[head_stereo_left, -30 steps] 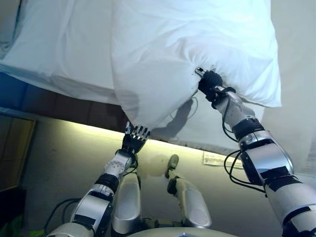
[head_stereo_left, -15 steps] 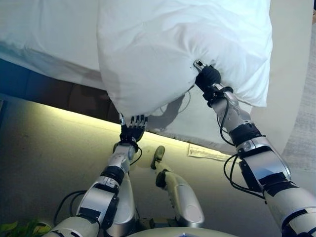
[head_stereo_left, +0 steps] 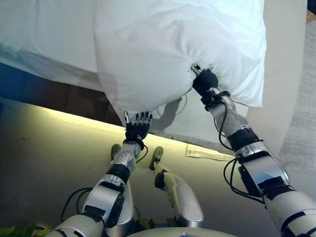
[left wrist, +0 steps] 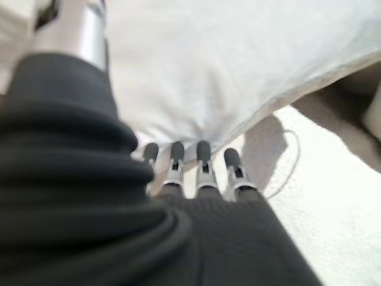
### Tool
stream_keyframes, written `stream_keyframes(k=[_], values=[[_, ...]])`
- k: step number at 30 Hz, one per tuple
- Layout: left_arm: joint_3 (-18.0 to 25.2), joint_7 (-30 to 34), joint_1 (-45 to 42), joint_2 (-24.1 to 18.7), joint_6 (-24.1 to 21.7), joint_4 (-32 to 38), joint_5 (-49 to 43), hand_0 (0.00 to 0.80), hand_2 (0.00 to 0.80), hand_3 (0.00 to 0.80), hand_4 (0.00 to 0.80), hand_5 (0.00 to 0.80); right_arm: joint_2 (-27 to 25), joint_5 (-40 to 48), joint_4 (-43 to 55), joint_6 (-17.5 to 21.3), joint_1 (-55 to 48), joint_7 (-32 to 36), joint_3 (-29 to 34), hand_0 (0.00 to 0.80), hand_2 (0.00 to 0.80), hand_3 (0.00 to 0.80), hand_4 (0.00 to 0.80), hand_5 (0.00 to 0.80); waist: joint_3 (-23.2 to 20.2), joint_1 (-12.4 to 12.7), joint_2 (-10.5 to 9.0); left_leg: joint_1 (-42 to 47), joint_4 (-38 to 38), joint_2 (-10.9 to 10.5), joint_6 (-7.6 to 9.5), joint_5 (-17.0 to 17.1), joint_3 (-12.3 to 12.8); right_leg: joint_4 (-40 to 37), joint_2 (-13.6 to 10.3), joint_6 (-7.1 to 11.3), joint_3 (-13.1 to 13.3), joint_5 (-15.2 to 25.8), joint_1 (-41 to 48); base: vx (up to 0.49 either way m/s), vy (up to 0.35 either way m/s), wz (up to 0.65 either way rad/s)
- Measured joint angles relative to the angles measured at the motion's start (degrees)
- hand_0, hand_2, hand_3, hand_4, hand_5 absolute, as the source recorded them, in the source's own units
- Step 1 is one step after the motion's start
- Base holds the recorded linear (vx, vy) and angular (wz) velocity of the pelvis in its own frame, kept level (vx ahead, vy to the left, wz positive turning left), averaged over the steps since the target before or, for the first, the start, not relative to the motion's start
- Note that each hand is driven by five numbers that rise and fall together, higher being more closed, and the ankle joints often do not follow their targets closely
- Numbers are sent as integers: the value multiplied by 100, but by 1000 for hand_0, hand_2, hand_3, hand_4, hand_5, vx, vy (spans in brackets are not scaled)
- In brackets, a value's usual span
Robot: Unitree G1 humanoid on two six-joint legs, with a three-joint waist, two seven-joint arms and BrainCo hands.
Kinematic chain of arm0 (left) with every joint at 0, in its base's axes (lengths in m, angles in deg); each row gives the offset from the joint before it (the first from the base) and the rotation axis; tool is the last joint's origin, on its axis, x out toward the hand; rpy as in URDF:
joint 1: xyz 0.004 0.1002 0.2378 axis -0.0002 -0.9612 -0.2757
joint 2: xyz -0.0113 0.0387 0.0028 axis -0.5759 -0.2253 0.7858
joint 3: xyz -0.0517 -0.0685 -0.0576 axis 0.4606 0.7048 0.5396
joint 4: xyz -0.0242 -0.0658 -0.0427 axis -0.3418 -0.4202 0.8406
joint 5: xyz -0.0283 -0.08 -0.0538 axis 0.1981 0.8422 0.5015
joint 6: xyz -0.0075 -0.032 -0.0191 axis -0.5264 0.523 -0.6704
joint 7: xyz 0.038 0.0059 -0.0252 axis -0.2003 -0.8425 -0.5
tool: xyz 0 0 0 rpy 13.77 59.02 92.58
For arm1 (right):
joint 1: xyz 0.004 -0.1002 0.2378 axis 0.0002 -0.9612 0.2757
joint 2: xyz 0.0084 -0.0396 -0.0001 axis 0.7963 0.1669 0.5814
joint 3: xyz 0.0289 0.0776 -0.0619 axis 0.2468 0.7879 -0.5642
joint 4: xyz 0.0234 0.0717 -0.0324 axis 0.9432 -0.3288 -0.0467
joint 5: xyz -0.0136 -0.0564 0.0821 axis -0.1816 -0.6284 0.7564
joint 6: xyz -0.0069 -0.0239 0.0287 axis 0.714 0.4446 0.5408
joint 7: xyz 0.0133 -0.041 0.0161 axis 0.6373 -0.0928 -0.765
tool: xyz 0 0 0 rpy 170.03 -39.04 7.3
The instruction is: Make the bed neatly
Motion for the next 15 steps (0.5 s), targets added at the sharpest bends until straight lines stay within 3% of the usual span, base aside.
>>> stream_keyframes(k=[15], values=[[-565,-372,97,95,133,-5,48,0,0,0,0,0,192,-6,139,-13,12,46,-233,800,800,800,800,800,0,-148,1,79,-121,4,1,0,155,-18,-3,0,116,0,-56,2,17,-4]])
